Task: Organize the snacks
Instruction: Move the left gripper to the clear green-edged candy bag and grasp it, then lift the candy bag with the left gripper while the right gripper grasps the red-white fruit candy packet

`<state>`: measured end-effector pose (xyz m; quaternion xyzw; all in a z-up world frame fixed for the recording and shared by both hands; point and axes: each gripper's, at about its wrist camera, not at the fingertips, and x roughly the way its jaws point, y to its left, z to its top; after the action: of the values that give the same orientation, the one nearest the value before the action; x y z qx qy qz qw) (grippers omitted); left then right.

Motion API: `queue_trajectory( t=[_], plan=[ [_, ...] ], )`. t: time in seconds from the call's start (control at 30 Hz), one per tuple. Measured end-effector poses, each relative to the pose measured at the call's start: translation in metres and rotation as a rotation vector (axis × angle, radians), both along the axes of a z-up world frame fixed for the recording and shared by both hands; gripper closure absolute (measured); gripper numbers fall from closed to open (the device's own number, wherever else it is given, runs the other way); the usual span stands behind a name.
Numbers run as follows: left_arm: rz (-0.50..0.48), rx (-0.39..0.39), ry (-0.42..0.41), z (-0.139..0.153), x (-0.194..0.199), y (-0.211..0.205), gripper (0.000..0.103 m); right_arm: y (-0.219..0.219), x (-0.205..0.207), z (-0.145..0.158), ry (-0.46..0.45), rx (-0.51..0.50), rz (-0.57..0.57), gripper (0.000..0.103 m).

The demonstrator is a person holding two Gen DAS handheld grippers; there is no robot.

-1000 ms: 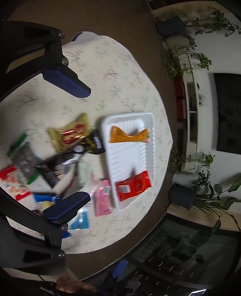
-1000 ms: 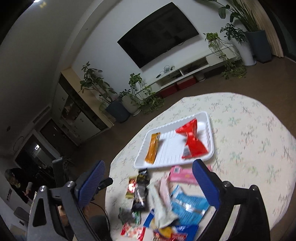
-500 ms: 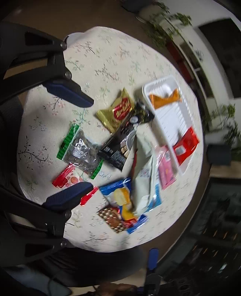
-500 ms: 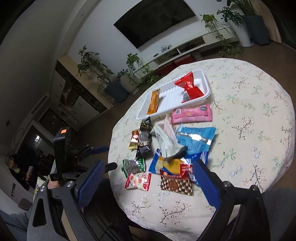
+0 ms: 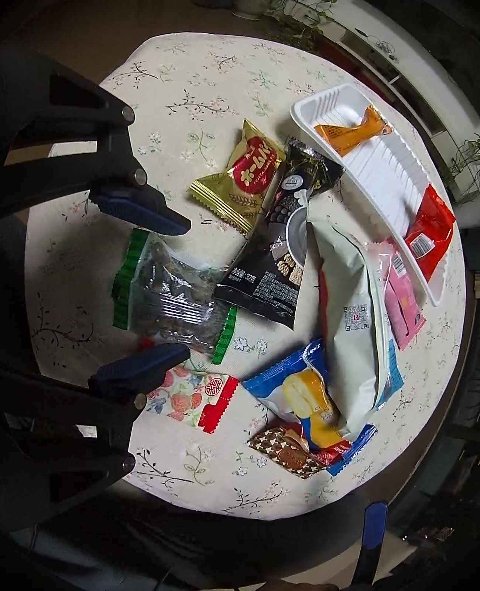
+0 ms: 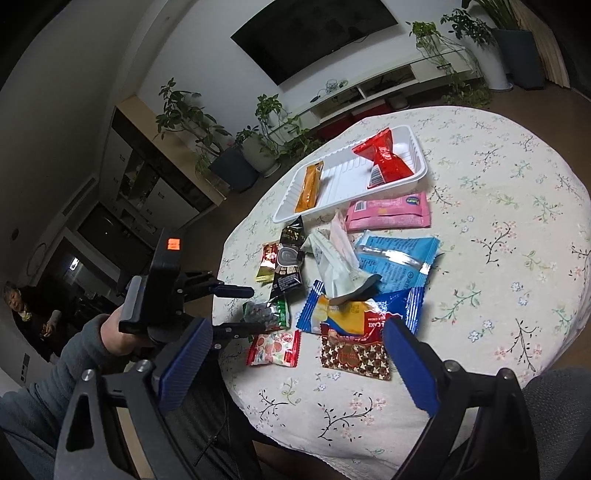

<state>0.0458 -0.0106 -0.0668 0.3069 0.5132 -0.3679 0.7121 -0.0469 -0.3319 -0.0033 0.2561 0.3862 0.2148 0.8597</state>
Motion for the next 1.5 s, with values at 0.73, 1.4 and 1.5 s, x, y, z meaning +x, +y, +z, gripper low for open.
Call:
queue_trajectory(
  t=[0.73, 1.4, 1.5],
  plan=[
    [0.061, 0.030, 0.084, -0.014, 0.008, -0.021, 0.057, 0.021, -0.002, -0.005, 0.029, -0.031, 0.073, 0.007],
    [0.168, -0.118, 0.110, -0.010, 0.002, -0.008, 0.077, 0.058, -0.006, -0.011, 0.034, -0.099, 0.184, 0.011],
    [0.199, -0.159, 0.120, -0.009, -0.005, 0.005, 0.077, 0.068, -0.003, -0.017, 0.049, -0.121, 0.199, 0.013]
  ],
)
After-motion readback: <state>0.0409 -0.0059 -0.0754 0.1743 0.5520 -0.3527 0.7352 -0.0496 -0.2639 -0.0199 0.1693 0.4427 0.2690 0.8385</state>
